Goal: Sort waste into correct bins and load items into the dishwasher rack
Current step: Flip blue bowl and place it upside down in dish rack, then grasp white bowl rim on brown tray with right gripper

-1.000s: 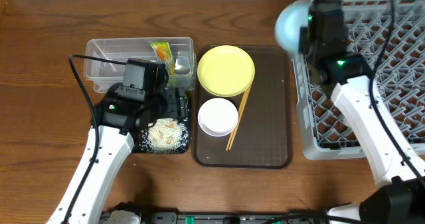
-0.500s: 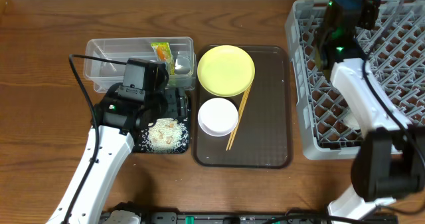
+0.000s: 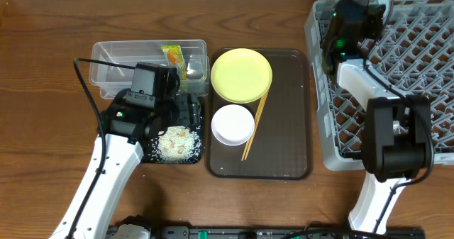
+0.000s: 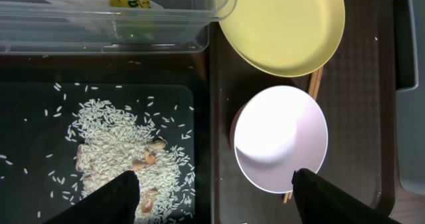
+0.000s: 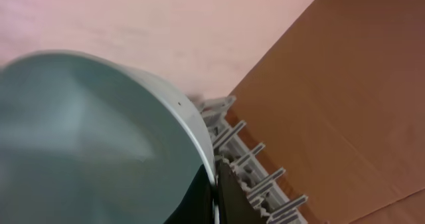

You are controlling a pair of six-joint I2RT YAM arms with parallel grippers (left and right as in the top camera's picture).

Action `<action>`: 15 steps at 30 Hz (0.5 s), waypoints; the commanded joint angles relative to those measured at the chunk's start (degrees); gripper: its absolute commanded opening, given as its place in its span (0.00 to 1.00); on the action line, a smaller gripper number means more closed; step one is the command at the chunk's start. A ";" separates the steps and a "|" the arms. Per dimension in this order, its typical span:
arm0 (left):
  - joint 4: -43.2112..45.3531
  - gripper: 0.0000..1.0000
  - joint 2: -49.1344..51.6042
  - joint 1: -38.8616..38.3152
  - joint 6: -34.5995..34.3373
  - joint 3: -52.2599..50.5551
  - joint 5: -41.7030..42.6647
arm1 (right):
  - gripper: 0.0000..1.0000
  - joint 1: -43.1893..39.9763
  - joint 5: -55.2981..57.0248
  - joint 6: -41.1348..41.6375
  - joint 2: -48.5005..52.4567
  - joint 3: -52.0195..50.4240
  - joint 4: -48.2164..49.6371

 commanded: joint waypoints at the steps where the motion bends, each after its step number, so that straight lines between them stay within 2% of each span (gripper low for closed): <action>1: -0.11 0.77 0.17 -0.17 0.96 -0.13 -0.52 | 0.01 2.34 1.25 -0.48 1.38 0.28 -0.81; 4: -0.13 0.76 0.17 -0.17 0.96 -0.13 -0.52 | 0.01 3.30 1.33 -0.33 2.69 0.28 -2.54; 9: -0.13 0.76 0.17 -0.17 0.96 -0.13 -0.52 | 0.01 4.42 1.38 4.90 3.28 0.28 -8.72; 15: -0.13 0.77 0.17 -0.17 0.96 -0.13 -0.52 | 0.01 6.58 4.09 5.86 3.10 0.28 -14.53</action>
